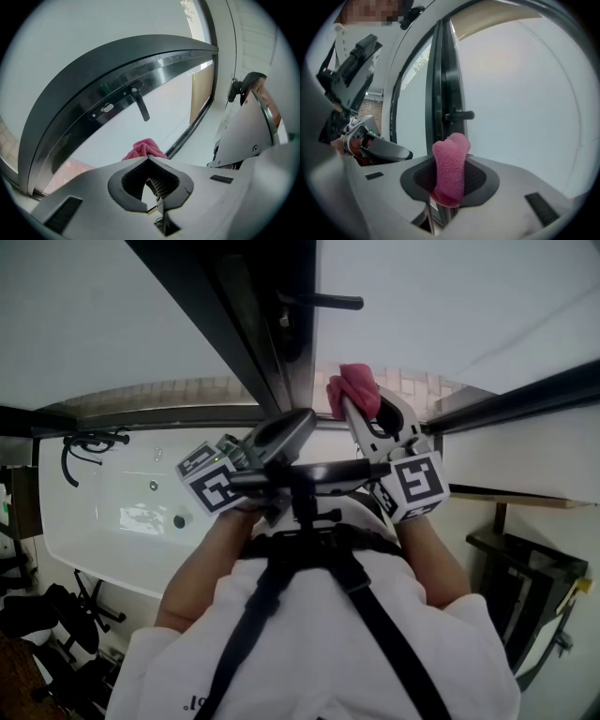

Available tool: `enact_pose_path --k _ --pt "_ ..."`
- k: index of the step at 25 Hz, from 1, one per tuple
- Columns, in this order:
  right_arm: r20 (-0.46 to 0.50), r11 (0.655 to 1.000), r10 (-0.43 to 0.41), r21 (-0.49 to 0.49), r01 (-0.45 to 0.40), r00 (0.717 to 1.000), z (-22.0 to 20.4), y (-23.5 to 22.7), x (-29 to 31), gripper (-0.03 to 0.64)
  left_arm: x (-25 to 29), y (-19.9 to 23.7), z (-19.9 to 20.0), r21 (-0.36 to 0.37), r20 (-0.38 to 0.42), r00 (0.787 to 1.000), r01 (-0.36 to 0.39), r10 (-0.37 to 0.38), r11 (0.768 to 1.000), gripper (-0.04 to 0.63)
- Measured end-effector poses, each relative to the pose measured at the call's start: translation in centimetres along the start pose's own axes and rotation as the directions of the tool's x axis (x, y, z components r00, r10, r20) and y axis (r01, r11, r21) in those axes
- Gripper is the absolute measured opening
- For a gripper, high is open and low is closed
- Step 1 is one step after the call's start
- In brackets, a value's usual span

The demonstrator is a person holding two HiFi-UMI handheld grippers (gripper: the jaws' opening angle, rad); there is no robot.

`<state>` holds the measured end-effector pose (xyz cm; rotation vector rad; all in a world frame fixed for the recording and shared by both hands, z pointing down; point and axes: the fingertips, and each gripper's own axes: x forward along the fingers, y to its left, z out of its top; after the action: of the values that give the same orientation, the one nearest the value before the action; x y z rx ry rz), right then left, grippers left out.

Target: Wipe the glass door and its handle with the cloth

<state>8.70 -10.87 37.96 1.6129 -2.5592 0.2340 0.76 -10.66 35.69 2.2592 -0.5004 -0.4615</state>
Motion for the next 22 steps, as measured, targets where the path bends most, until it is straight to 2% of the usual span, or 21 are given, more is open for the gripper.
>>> enact_pose_path --k 4,10,22 --pt "-0.055 0.999 0.047 0.014 -0.047 0.997 -1.7 1.5 0.0 0.103 0.0 -0.1 0.0 -0.006 0.001 1.000 0.003 -0.003 1.000 -0.008" --pt "-0.088 0.993 0.062 0.105 -0.053 0.994 -2.8 1.1 0.1 0.100 -0.1 0.3 0.0 -0.019 0.004 1.000 -0.005 0.005 1.000 -0.008" --pt "-0.144 0.990 0.111 0.107 -0.096 0.983 -4.0 4.2 1.4 0.097 -2.6 1.2 0.8 -0.037 0.019 1.000 -0.022 0.023 0.999 -0.008"
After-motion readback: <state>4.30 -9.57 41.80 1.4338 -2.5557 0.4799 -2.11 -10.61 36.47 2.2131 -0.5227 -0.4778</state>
